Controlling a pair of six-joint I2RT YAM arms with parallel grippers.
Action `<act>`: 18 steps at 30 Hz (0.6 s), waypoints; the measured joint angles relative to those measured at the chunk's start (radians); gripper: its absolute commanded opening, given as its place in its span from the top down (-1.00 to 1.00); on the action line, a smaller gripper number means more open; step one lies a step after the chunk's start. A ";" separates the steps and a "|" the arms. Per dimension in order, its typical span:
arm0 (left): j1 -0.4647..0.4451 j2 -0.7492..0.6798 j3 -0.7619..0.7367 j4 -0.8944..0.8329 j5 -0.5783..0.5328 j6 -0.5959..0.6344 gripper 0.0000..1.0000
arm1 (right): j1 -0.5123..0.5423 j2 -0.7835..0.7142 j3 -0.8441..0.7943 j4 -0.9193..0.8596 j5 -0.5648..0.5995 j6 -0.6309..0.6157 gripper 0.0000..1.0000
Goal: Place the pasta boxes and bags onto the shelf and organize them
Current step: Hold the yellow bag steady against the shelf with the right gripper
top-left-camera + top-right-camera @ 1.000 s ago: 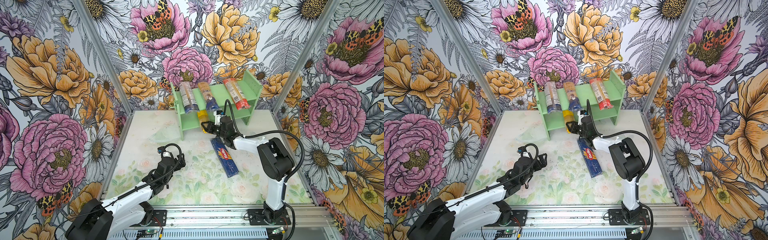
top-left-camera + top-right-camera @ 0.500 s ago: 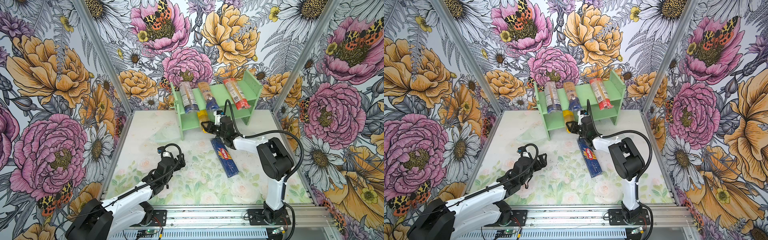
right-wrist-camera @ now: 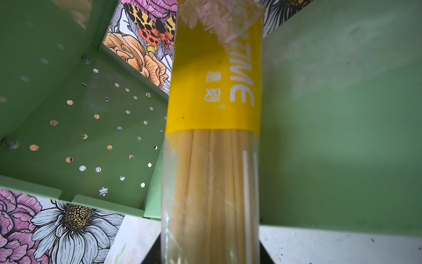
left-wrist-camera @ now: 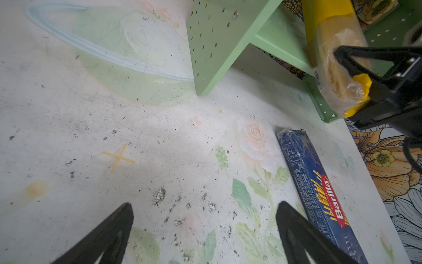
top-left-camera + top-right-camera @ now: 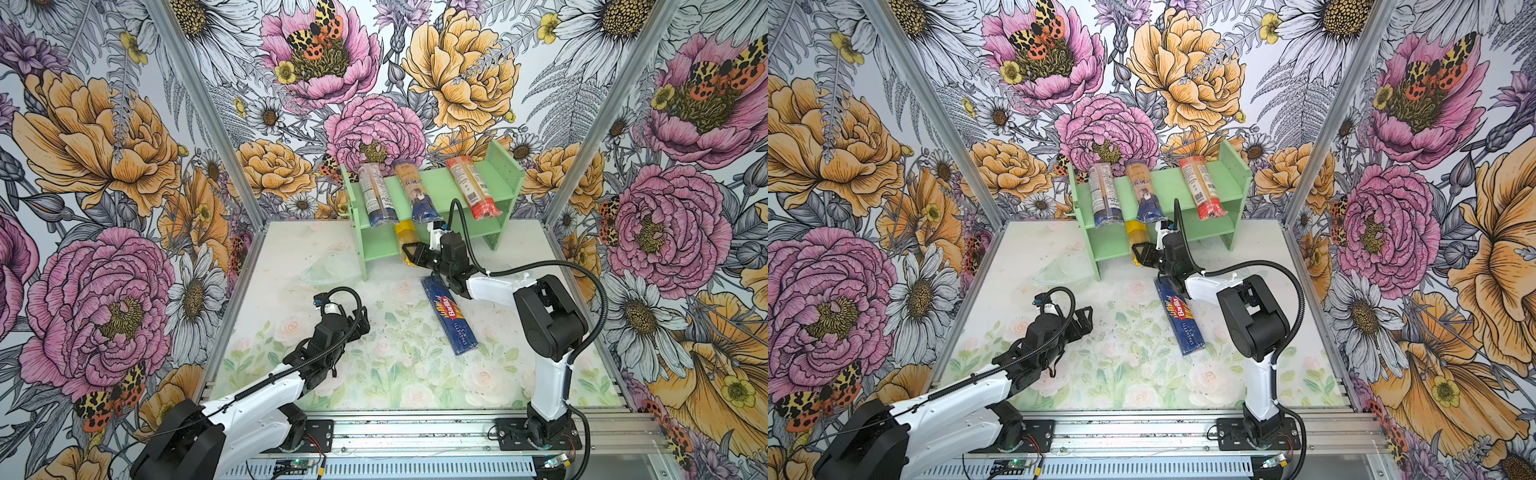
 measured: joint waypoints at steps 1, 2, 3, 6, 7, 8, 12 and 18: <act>0.000 0.000 0.000 0.000 0.000 0.000 -0.97 | 0.000 0.000 0.000 0.000 0.000 0.000 0.35; 0.001 0.000 0.000 0.000 0.000 0.000 -0.97 | 0.000 0.000 0.000 0.000 0.000 0.000 0.34; 0.001 0.000 0.000 0.000 0.000 0.000 -0.97 | 0.000 0.000 0.000 0.000 0.000 0.000 0.34; 0.001 0.000 0.000 0.000 0.000 0.000 -0.98 | 0.000 0.000 0.000 0.000 0.000 0.000 0.31; 0.001 0.000 0.000 0.000 0.000 0.000 -0.98 | 0.000 0.000 0.000 0.000 0.000 0.000 0.30; 0.001 0.000 0.000 0.000 0.000 0.000 -0.98 | 0.000 0.000 0.000 0.000 0.000 0.000 0.30; 0.001 0.000 -0.003 0.000 0.000 0.000 -0.98 | -0.001 0.000 0.000 0.000 0.000 0.000 0.28; 0.005 0.000 -0.004 0.000 0.001 0.000 -0.97 | -0.002 0.001 0.000 0.002 -0.001 0.000 0.27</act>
